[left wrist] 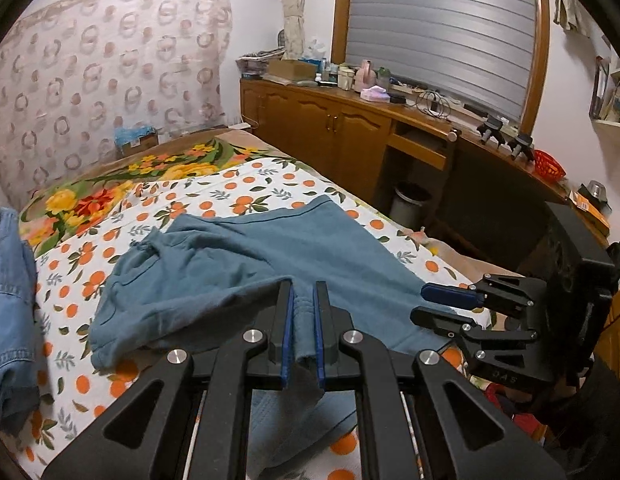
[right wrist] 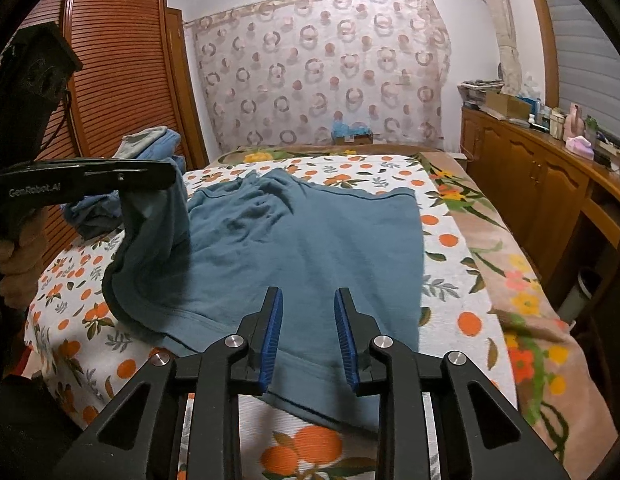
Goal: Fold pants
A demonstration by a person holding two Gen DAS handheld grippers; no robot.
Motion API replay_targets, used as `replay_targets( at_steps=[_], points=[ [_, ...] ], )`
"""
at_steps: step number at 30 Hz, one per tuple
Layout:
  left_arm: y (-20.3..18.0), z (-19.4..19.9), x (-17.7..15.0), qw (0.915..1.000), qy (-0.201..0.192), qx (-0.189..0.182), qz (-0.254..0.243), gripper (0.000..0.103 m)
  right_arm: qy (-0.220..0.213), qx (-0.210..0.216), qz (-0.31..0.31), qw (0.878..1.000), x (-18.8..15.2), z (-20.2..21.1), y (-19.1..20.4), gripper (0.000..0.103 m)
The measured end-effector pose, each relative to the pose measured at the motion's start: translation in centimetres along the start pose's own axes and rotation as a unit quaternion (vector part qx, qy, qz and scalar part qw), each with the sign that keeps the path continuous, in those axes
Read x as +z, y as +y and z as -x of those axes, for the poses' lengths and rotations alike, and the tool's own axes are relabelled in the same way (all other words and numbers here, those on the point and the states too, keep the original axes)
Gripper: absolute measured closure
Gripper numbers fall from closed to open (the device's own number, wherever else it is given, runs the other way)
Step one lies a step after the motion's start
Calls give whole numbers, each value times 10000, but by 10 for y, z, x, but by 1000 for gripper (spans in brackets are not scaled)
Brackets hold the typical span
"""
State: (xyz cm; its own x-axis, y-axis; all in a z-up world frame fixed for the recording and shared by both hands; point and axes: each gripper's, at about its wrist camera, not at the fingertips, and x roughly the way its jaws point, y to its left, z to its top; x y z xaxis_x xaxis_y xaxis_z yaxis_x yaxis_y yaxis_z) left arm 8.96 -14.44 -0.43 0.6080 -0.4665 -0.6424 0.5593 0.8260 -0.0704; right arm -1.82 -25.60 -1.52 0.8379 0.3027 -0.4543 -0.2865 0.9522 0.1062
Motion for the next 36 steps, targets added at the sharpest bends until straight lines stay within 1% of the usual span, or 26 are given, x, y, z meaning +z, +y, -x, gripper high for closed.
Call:
replay_targets(
  at_steps=[4,6,8,9,10,11,12,13,14,15,19,23,27,31,36],
  points=[
    [-3,-6,0,10000,79,29,-7,93,11,-14,-42,10000,0,-2,0,75],
    [-4,-7,0,9999,94,94,-26,89,21,-28,-45,10000,0,-4,2,75],
    [-2,-7,0,9998,64,163,-9,77,19,-14,-64,10000,1,-4,3,75],
    [0,-5,-1,9998,24,209,4,73,15,-2,-74,10000,1,-4,4,75],
    [2,-4,-2,9997,-6,254,12,61,12,11,-74,10000,2,-5,5,75],
    [5,-1,-4,9995,-64,319,37,51,9,25,-69,10000,2,-5,6,75],
    [7,1,-4,9994,-88,332,51,47,7,43,-62,10000,3,-6,7,75],
    [9,2,-5,9994,-92,337,70,37,9,64,-57,10000,4,-7,8,75],
    [14,4,-7,9992,-92,370,106,30,8,95,-59,9999,4,-7,6,75],
    [16,5,-9,9990,-96,418,122,28,10,126,-61,9999,5,-9,8,75],
    [31,11,-20,9976,-103,635,243,26,39,250,-36,9997,9,-13,12,75],
    [44,10,-38,9960,37,828,323,26,114,393,69,9991,14,-20,18,75],
    [57,4,-59,9946,259,882,488,26,239,484,169,9984,17,-33,24,75],
    [65,0,-72,9931,390,902,643,26,415,640,183,9969,15,-46,27,75],
    [68,-5,-82,9922,510,875,720,26,644,772,174,9948,13,-61,28,75]
  ],
)
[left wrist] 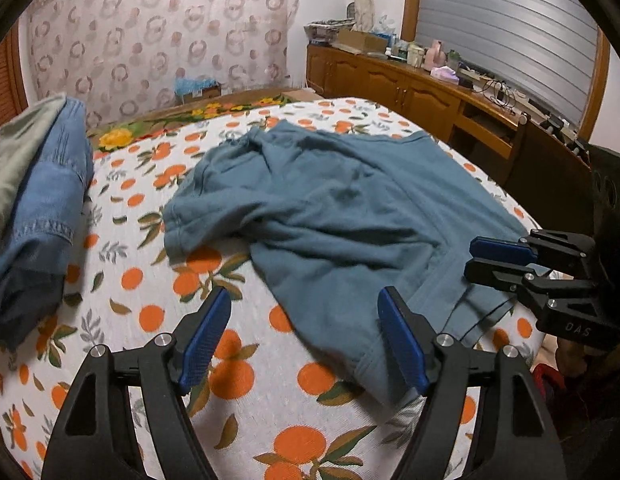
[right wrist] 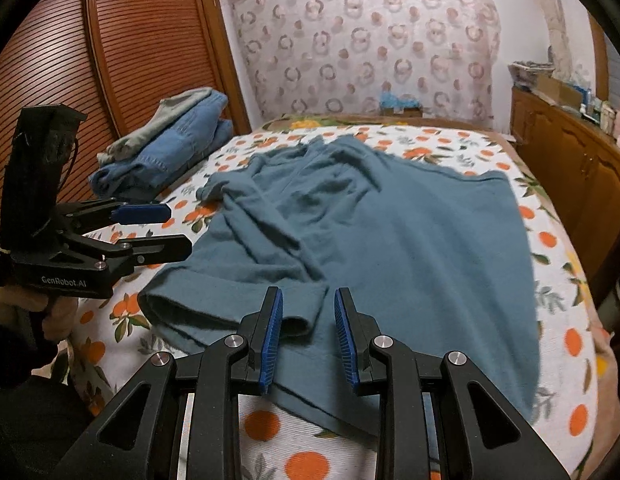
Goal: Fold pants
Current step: 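Close the right gripper on the hem of one shorts leg, then lift the held leg with the right gripper and fold it across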
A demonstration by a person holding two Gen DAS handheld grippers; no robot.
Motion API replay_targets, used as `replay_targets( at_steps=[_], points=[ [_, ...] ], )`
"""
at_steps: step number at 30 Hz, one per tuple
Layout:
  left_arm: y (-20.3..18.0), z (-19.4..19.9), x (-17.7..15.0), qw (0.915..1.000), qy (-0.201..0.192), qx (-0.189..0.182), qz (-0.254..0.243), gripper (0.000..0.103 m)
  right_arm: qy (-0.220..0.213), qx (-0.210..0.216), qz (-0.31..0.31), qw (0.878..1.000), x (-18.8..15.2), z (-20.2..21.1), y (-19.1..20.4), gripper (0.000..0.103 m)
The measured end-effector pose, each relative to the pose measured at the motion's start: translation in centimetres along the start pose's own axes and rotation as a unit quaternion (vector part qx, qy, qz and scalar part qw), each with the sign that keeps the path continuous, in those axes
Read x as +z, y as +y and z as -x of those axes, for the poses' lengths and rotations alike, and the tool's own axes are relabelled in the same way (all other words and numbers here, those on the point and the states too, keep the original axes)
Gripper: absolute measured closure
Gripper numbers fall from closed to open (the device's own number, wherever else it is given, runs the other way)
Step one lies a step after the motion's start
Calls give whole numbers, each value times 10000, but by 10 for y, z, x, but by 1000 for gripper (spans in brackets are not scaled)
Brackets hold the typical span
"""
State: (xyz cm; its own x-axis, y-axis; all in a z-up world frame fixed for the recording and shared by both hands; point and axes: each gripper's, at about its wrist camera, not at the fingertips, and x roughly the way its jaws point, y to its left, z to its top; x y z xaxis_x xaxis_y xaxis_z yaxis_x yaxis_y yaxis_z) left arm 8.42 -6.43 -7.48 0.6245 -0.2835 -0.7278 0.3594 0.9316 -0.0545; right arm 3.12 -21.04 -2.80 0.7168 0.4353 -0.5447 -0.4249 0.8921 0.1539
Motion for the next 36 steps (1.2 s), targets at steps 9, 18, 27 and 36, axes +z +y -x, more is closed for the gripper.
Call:
replay_targets(
  at_steps=[9,18,27,36],
  points=[
    [-1,-6,-7,9999,94,-45,16,26,188,42,62,9998,6,-11,2,82],
    [-13,-4,1,9998,-34,-175,-71,26,-403,-11,147,9991,8,23,3,96],
    [-32,-3,13,9993,-90,-315,-181,26,-781,-182,70,9968,-8,67,-2,97],
    [-42,-5,18,9989,-124,-355,-277,26,-904,-405,67,9951,-15,91,-3,97]
  ],
)
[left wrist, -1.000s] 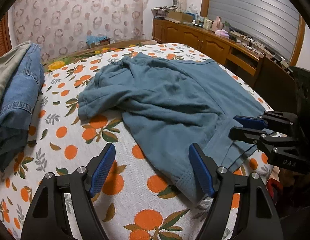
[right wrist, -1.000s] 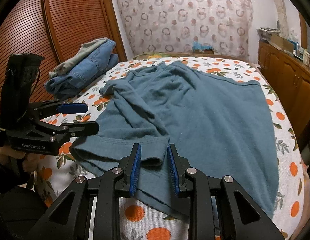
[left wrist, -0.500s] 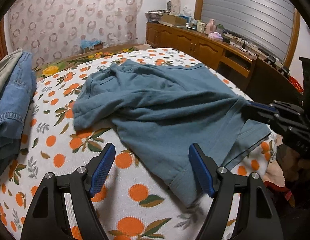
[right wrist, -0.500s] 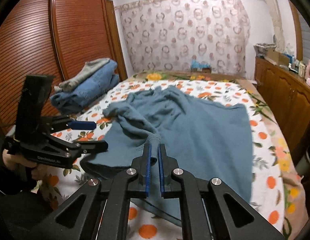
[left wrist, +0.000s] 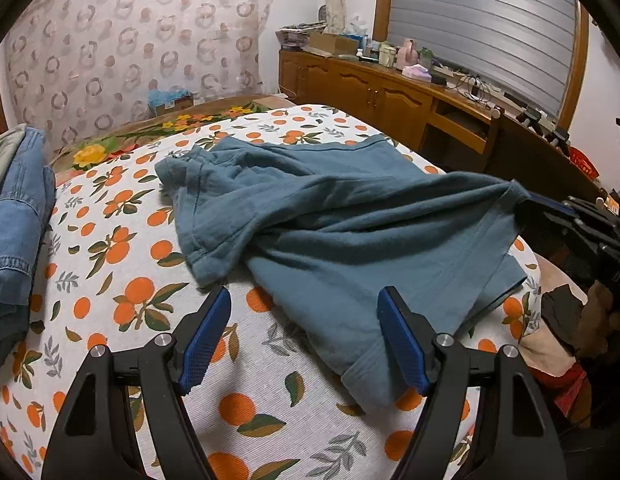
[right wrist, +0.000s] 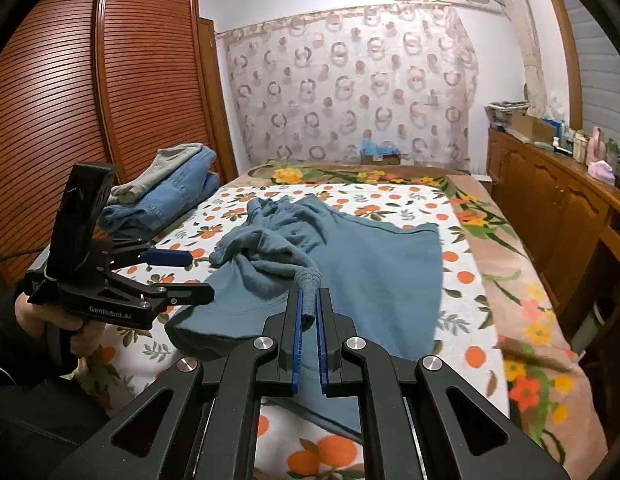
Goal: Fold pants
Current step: 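Lift the held leg with the right gripper and fold it across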
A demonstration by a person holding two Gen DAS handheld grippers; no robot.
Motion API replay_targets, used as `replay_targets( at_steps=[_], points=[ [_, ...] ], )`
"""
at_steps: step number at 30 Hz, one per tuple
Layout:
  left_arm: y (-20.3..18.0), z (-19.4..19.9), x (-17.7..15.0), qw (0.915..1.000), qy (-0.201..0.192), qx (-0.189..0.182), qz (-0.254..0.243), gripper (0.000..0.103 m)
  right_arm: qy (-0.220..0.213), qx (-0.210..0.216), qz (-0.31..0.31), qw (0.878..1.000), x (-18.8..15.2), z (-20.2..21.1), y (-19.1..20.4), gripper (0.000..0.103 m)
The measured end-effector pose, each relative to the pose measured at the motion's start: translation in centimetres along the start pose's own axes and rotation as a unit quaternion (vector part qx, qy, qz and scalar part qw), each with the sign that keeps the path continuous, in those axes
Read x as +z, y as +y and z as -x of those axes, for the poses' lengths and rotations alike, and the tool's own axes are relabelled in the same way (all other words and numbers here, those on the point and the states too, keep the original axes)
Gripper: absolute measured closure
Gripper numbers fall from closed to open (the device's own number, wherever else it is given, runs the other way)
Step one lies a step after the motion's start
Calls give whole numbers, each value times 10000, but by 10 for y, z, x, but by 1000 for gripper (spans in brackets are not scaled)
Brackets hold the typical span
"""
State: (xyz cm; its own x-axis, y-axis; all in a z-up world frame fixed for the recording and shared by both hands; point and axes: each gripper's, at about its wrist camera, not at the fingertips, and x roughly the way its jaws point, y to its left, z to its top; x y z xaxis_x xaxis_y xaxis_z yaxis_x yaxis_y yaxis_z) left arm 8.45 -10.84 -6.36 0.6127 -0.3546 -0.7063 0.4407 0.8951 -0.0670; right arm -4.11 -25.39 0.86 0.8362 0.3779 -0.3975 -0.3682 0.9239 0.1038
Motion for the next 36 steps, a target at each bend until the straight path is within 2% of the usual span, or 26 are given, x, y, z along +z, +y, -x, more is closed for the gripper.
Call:
replay_targets(
  at_steps=[5,21,33,34,36],
  points=[
    [-2,-1,2,10000,-20,6,-26,26,-15,-112,-54,9999,-3,12,0,97],
    [-8,-3,2,10000,-38,-25,-17,26,346,-427,-271,9981,-20,41,-16,97],
    [1,-5,11,9999,-110,25,16,26,753,-497,-475,9948,-25,31,-27,97],
    [4,-5,13,9999,-121,41,18,26,753,-498,-493,9947,-23,29,-29,96],
    [11,-4,17,9999,-149,62,20,26,742,-567,-478,9945,-18,29,-30,88]
  ],
)
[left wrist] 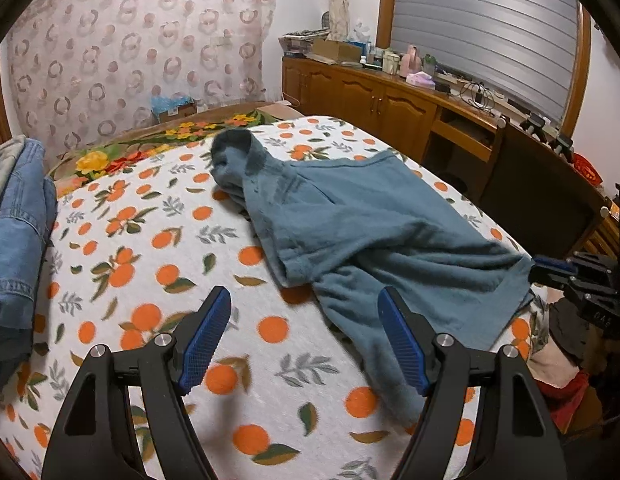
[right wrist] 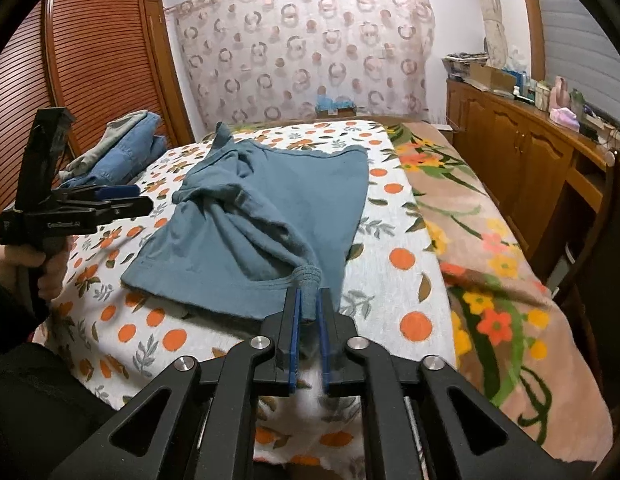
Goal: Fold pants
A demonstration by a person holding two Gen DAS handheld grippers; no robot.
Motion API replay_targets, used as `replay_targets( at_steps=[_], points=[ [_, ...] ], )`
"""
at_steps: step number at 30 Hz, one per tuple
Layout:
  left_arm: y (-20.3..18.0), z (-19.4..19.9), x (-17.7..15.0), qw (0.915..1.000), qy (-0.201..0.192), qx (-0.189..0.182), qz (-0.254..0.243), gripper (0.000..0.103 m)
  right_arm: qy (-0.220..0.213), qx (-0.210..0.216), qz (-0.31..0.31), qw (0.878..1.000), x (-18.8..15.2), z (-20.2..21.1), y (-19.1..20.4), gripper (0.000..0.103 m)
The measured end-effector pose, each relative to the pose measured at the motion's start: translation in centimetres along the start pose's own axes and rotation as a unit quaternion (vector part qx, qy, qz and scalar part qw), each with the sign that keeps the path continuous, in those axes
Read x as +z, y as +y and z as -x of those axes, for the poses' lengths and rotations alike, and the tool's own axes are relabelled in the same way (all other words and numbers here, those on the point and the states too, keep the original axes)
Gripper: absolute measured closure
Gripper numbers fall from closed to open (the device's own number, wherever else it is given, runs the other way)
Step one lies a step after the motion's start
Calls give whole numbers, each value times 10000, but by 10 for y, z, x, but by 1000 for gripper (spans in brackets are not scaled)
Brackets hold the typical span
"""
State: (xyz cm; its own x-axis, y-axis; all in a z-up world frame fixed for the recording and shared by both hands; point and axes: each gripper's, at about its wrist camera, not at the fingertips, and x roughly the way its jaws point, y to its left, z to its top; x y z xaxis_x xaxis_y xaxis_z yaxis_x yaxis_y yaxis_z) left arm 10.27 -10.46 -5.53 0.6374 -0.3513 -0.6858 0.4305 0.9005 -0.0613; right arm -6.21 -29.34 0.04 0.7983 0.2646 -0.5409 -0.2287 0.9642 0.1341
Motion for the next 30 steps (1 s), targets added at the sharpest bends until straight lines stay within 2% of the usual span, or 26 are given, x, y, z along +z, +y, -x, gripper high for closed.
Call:
replay_targets(
  at_steps=[3,6,10,20,30],
  points=[
    [11,0,7,10000,-39,39,29,26,-100,-57,26,9999,10,3,-1,77],
    [23,-2,15,10000,-57,79,15,26,-190,-60,78,9998,23,2,0,73],
    [39,-6,22,9999,-68,127,58,26,-160,3,276,9995,40,-13,12,72],
    [66,-15,19,9997,19,212,138,26,-61,635,703,9955,81,-71,47,72],
    [82,-12,18,9997,-14,182,190,26,318,1115,1005,9882,102,-120,69,72]
  ],
)
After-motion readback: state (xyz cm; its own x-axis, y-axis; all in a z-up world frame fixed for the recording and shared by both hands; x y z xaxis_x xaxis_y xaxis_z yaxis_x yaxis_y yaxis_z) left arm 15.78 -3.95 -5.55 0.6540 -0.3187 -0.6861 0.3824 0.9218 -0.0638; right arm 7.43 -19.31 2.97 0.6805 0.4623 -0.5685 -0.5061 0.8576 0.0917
